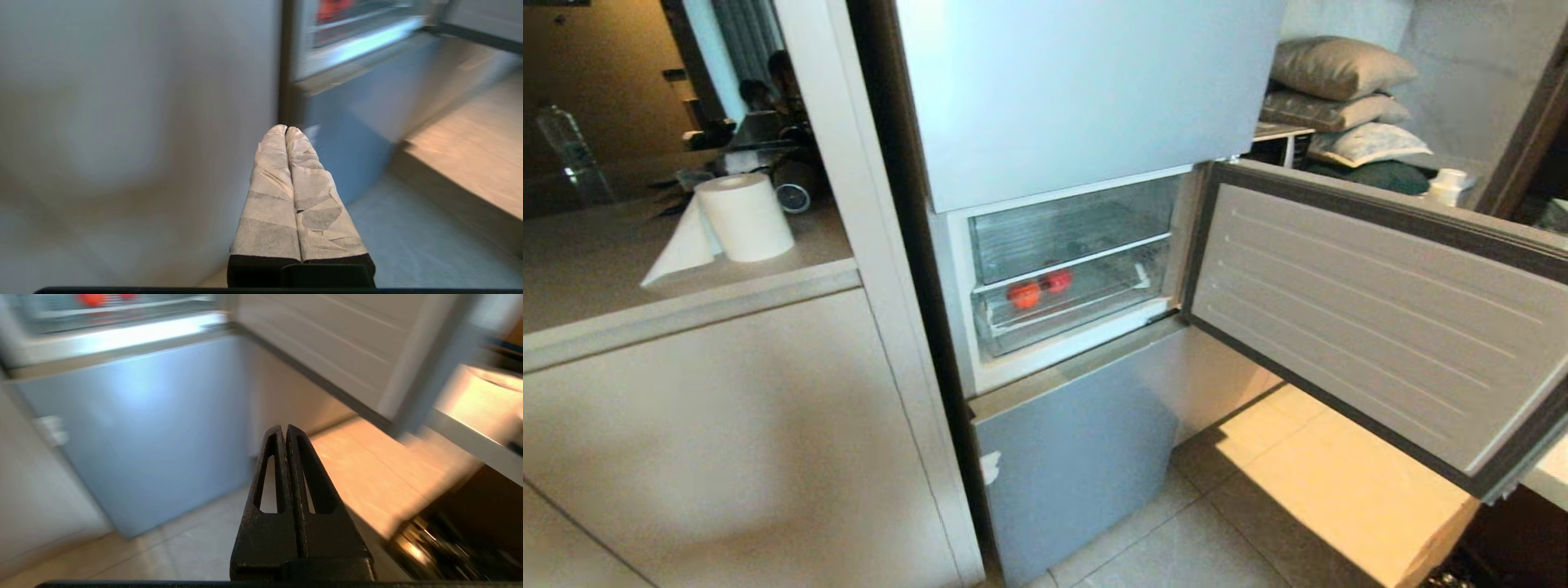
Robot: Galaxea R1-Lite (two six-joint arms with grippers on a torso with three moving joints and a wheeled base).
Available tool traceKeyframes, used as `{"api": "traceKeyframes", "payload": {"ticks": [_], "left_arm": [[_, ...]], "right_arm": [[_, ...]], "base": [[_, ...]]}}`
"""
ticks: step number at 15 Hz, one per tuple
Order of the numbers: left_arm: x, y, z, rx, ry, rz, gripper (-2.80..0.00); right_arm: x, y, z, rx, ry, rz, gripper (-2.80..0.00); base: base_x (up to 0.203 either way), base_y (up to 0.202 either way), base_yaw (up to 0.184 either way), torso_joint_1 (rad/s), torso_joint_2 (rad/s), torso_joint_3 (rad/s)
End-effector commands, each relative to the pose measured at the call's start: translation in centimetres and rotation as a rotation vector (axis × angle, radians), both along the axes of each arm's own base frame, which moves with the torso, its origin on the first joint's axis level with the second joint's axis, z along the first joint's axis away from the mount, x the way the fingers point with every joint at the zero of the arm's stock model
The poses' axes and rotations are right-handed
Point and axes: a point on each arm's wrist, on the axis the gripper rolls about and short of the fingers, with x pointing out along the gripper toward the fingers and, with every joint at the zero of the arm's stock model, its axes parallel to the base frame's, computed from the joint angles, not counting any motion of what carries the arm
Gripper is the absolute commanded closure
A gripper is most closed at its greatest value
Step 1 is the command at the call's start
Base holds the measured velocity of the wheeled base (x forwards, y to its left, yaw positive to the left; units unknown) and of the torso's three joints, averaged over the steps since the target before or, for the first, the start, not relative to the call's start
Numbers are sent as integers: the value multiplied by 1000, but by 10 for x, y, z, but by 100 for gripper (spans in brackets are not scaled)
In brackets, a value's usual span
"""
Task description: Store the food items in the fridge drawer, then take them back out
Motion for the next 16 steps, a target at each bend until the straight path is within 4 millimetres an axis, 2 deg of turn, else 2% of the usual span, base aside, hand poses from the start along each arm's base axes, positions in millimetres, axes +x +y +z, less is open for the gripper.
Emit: {"api": "traceKeyframes", "payload": {"ticks": [1,7,12,14,16], "left_arm": [[0,0,0,0,1,0,0],[0,0,0,0,1,0,0],[0,0,0,0,0,0,0],[0,0,0,0,0,0,0],[0,0,0,0,0,0,0]], "right_arm": [[0,0,0,4,3,-3,0],[0,0,0,16,0,-5,0],[0,0,1,25,1,-3,0],[5,-1,12,47,23,-15,0],[21,-1,38,136,75,-73,0]], "base": [[3,6,-179,-2,-2,7],[1,9,-157,4,1,2],[0,1,-12,1,0,0],[0,0,0,0,0,0],[0,0,0,0,0,0]]}}
